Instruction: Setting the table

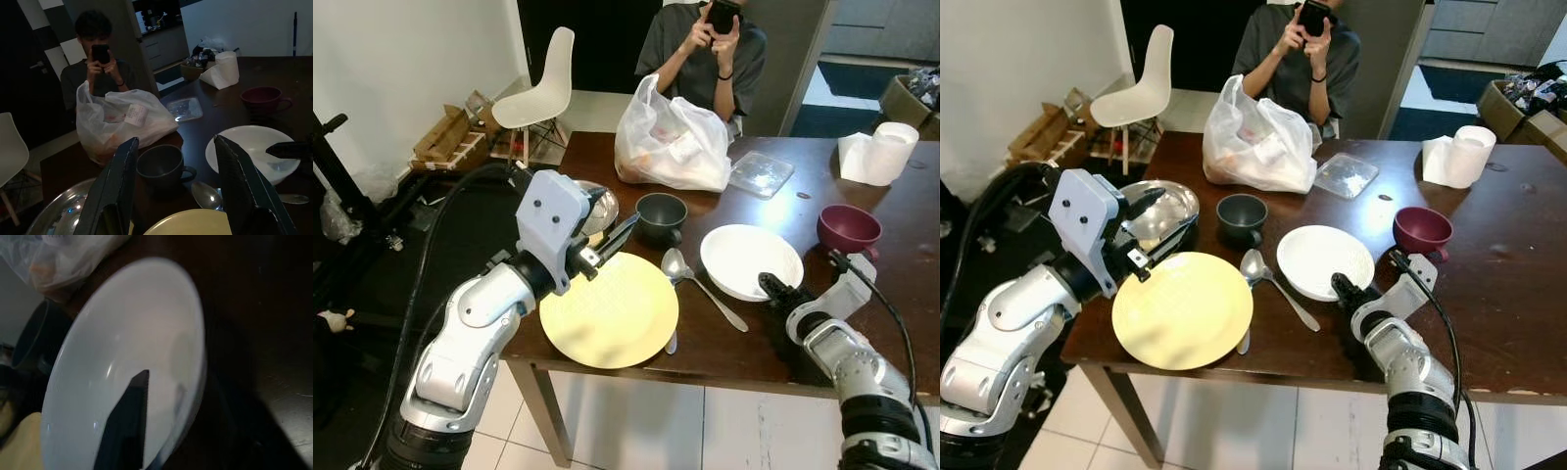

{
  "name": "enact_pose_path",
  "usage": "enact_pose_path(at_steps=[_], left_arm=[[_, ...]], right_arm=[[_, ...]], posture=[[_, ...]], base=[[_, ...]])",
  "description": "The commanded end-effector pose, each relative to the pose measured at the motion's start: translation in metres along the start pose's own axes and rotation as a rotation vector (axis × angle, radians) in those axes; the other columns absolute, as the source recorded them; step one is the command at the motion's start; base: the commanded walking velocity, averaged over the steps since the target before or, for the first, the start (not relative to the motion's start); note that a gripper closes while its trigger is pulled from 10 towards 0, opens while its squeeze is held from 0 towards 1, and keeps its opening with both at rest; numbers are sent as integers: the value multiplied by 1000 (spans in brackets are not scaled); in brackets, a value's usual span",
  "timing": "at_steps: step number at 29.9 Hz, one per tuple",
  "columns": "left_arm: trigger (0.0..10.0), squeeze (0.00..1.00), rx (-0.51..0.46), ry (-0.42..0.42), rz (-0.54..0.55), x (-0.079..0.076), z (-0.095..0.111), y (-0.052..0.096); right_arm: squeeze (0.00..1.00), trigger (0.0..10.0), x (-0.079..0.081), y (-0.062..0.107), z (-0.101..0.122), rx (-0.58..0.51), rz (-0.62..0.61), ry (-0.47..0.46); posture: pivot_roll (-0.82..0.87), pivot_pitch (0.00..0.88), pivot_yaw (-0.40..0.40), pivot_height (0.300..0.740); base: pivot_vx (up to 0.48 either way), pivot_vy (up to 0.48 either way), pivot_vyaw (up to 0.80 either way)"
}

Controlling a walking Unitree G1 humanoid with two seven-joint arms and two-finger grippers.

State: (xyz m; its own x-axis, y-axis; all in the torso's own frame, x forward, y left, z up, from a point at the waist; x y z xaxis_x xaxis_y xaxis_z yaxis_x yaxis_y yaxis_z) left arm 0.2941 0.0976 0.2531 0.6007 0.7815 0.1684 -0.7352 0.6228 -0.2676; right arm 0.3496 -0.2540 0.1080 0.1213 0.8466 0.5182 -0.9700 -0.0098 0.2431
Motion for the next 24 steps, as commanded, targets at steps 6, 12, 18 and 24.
enact_pose_path(at_steps=[6,12,18,24], left_arm=[[10000,0,18,15,16,1,-3,2],[10000,0,21,25,22,1,-4,2],[10000,0,24,32,32,2,-5,2],[10000,0,23,40,43,2,-6,-1]], right_arm=[[0,0,-7,1,-5,-4,-35,-98],[0,0,-12,5,-1,-66,-95,-49],[0,0,-2,12,24,-235,-84,17],[0,0,24,23,53,-412,6,33]], posture=[[19,0,102,740],[15,0,103,740],[13,0,104,740],[-2,0,106,740]], base=[[0,0,0],[0,0,0],[0,0,0],[0,0,0]])
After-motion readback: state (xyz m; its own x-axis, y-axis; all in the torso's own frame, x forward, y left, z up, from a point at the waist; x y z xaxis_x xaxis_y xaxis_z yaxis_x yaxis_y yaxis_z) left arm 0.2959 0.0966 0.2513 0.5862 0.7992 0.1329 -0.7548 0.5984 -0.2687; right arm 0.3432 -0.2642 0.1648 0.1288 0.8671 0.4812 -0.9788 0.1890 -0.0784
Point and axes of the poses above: a point about 5 cm out from each wrist's last joint towards the gripper, its own y axis pointing back from the gripper into the wrist, its own z axis along the axis of the wrist's last joint, x = y × z, the point moved 1 cm from there along -y, pointing out of the wrist towards the gripper, and after that the axes turned 9 degrees about y, right-handed, at the moved point
